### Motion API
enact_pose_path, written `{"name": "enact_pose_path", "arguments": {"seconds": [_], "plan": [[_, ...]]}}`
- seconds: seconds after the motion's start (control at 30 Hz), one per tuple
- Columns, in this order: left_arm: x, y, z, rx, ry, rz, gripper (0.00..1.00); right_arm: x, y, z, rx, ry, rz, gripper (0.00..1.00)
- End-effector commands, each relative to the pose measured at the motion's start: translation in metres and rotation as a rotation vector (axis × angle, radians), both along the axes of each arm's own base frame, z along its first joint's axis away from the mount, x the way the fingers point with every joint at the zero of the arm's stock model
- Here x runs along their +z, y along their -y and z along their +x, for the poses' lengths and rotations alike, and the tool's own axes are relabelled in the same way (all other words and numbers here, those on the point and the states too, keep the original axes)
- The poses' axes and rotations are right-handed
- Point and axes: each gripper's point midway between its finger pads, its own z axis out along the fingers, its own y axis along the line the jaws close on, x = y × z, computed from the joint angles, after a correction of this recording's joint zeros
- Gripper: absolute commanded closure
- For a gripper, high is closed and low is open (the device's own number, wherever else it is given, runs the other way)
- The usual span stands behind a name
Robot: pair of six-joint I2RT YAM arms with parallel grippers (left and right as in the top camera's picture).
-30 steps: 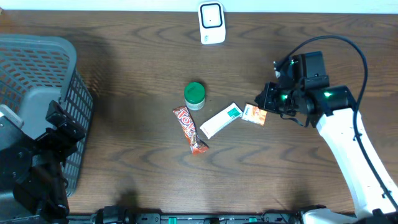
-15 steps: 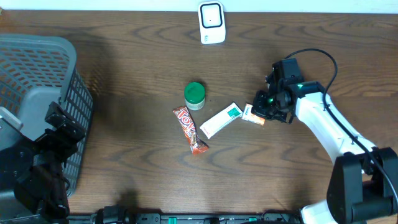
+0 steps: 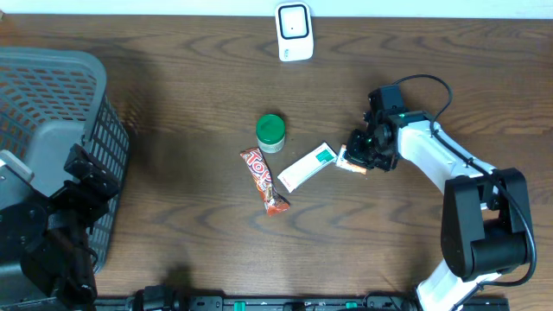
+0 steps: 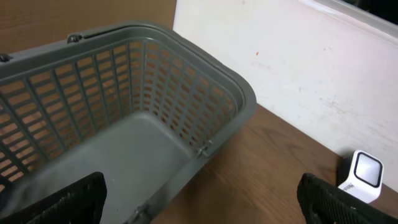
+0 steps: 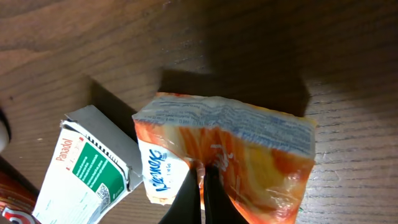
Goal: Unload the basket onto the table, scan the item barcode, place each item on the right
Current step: 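Reach the right gripper over the orange tissue box, then close the right gripper on the orange tissue box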
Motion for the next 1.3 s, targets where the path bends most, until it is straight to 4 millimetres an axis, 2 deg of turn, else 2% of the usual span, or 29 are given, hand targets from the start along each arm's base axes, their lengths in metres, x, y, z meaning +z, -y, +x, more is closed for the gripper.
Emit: {"name": "enact_pose_path", "arguments": {"seconds": [0.0, 0.07, 0.13, 0.17, 0.27, 0.37, 0.4, 0.5, 0.63, 0.77, 0.93, 1.13, 1.27], "plan": [[0.001, -0.003, -0.001, 0.016, 0.004, 0.0, 0.02, 0.005, -0.006, 0.0, 0.013, 0.014, -0.008, 0.99], [0.001, -0.003, -0.001, 0.016, 0.004, 0.0, 0.02, 0.028, -0.006, 0.005, 0.01, 0.069, 0.004, 0.99], [0.001, -0.003, -0.001, 0.017, 0.005, 0.0, 0.02, 0.059, -0.007, 0.01, 0.006, 0.144, 0.021, 0.99], [0.001, -0.003, -0.001, 0.017, 0.006, 0.0, 0.02, 0.078, -0.008, 0.011, 0.003, 0.185, 0.032, 0.93], [0.002, -0.003, -0.001, 0.016, 0.008, -0.001, 0.02, 0.119, -0.005, 0.007, -0.026, 0.272, 0.051, 0.54], [0.002, -0.003, -0.001, 0.019, 0.011, -0.006, 0.02, 0.134, 0.007, -0.006, -0.089, 0.276, 0.01, 0.04], [0.002, -0.003, -0.001, 0.023, 0.016, -0.015, 0.02, 0.132, 0.013, -0.014, -0.116, 0.249, -0.02, 0.01], [0.003, -0.003, 0.0, 0.031, 0.029, -0.031, 0.02, 0.115, 0.033, -0.038, -0.217, 0.129, -0.159, 0.01], [0.005, -0.003, 0.001, 0.048, 0.06, -0.07, 0.02, 0.098, 0.022, -0.044, -0.198, 0.073, -0.195, 0.01], [0.005, -0.003, 0.001, 0.053, 0.066, -0.081, 0.02, 0.08, 0.009, -0.034, -0.173, 0.064, -0.198, 0.01], [0.005, -0.003, 0.0, 0.057, 0.066, -0.079, 0.02, 0.058, 0.008, -0.015, -0.182, 0.057, -0.202, 0.01], [0.005, -0.003, 0.0, 0.057, 0.066, -0.079, 0.02, 0.049, 0.002, 0.008, -0.105, 0.084, -0.215, 0.01], [0.005, -0.003, 0.0, 0.057, 0.066, -0.079, 0.02, 0.036, 0.01, 0.016, -0.083, 0.069, -0.285, 0.01]]}}
